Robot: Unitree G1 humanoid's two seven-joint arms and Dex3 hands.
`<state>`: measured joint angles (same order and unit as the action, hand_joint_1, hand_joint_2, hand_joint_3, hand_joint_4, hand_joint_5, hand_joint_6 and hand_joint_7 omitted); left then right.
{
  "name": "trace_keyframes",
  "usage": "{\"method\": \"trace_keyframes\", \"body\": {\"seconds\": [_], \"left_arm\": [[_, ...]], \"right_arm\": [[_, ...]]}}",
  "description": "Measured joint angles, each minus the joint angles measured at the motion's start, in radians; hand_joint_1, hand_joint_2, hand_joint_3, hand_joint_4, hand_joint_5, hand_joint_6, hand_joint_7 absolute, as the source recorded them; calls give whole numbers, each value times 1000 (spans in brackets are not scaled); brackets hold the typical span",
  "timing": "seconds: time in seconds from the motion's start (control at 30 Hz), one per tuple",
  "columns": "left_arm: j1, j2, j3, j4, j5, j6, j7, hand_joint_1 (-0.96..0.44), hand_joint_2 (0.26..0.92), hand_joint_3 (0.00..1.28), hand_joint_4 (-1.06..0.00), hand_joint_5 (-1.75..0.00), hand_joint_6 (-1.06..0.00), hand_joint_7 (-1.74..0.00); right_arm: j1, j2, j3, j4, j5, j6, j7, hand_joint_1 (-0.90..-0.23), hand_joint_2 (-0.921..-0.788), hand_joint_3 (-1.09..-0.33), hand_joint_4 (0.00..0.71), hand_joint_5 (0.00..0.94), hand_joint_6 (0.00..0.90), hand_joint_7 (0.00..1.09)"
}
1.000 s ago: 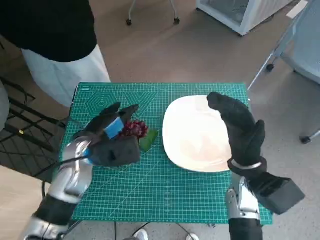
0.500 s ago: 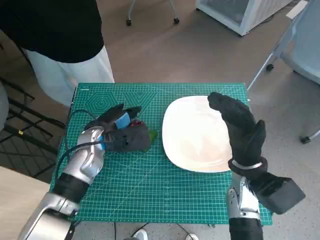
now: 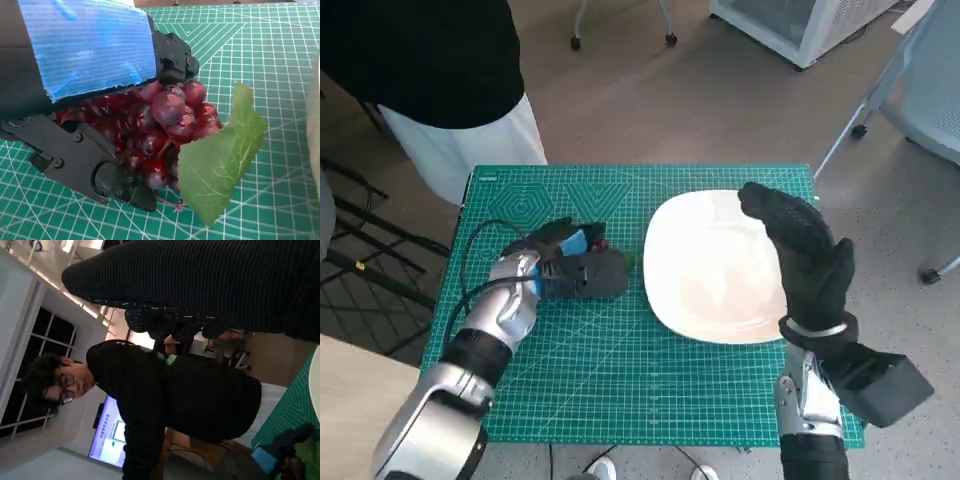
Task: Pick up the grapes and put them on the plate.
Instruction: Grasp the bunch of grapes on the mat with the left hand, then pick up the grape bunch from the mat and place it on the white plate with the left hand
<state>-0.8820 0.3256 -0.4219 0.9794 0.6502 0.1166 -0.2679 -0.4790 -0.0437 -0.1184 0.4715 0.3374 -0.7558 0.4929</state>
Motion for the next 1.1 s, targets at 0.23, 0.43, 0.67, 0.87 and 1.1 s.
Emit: {"method": "trace_keyframes", "body": {"seconds": [0.23,0.43,0.67,0.87,1.1], "left_arm": [[-33,-16,-3,71,-12,-18,16,-132,740,8,-95,-8,-338,-19],[-48,-19,-7,114,-22,-34,30,-97,745,6,-206,-25,-379,-21],[-65,-20,-20,153,-23,-54,65,0,792,12,-222,-1509,-503,-29],[-79,-20,-49,172,-7,-67,105,271,850,237,-471,-1487,-722,-91],[-93,-20,-95,172,25,-57,123,46,912,211,-496,-1386,-554,-1123]], "right_arm": [[0,0,0,0,-7,0,-3,-690,-921,-711,369,4,0,566],[0,0,-1,0,-9,0,-4,-689,-921,-711,369,4,0,566],[0,0,-2,0,-10,-1,-5,-689,-921,-711,369,4,0,565],[-4,0,-2,3,-10,-1,-7,-689,-921,-711,369,4,0,566],[-16,-1,-3,6,-10,-1,-10,-688,-921,-713,372,5,-1,565]]}}
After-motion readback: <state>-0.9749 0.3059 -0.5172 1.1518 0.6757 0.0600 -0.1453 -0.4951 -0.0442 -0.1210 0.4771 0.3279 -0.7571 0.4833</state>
